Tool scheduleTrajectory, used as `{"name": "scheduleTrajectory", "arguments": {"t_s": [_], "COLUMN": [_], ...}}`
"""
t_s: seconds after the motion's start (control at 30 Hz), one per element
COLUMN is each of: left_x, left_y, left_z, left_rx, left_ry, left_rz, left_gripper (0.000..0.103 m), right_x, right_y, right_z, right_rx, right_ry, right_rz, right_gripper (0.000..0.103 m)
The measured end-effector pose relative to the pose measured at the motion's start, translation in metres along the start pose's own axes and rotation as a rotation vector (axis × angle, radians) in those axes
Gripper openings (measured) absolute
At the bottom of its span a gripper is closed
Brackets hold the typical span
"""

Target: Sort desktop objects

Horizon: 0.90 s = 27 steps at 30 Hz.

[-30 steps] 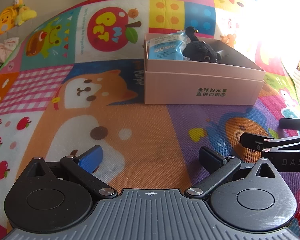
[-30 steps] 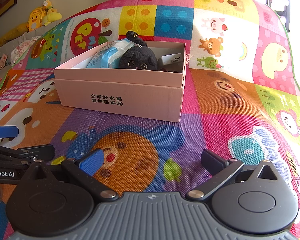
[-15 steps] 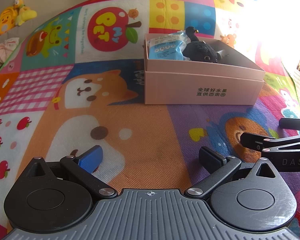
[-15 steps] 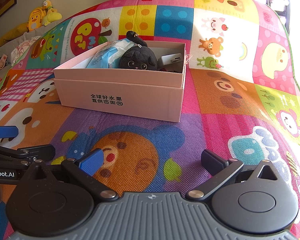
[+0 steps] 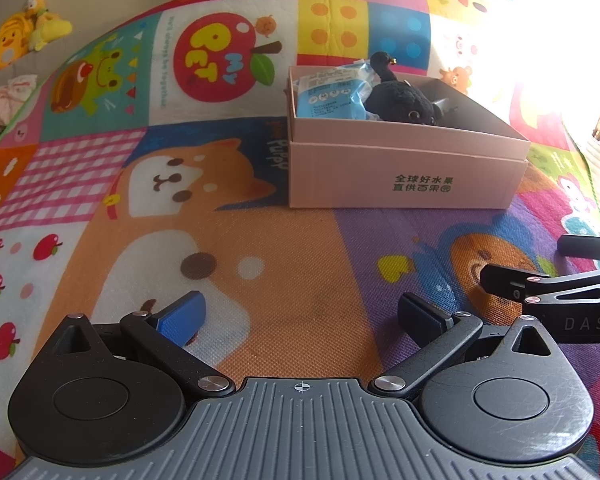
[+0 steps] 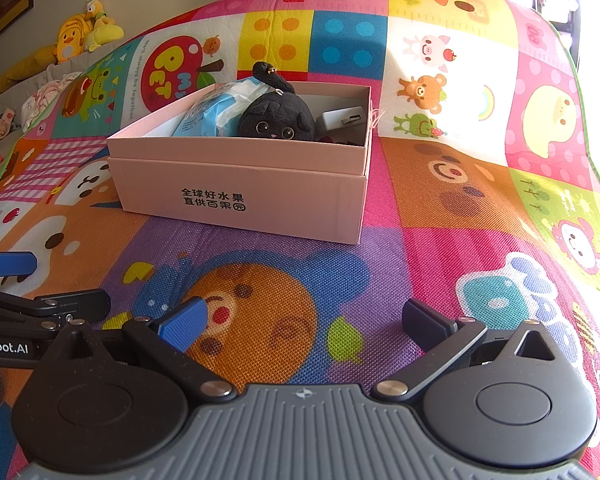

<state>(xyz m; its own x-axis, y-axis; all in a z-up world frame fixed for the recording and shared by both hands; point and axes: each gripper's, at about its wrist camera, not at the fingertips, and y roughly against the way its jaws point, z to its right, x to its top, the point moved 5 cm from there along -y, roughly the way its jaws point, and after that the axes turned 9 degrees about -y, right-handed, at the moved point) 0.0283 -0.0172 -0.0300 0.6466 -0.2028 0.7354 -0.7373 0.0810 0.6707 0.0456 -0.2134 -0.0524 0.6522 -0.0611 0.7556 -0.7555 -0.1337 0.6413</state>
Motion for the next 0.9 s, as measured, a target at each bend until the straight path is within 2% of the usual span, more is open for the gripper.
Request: {"name": "scheduleTrajectory", "arguments": {"t_s": [0.57, 0.9], "left_x": [0.0019, 0.0002], "left_y": [-0.0008, 0.0010], "left_z": [-0.0006, -0.0058], "left_rx": [-0.016, -0.050], "left_ry": [-0.030, -0.020], "left_rz": [-0.026, -0.004], "left_gripper": [0.103, 0.103], "right_x": [-0.0001, -0.0001], "right_y": [-0.0002, -0.0006], "right_z": [0.0001, 0.0002], "right_rx": [0.000, 0.000], "right_ry": [0.000, 0.000], "right_rz": [0.000, 0.000], "right_gripper": [0.103, 0.103]}}
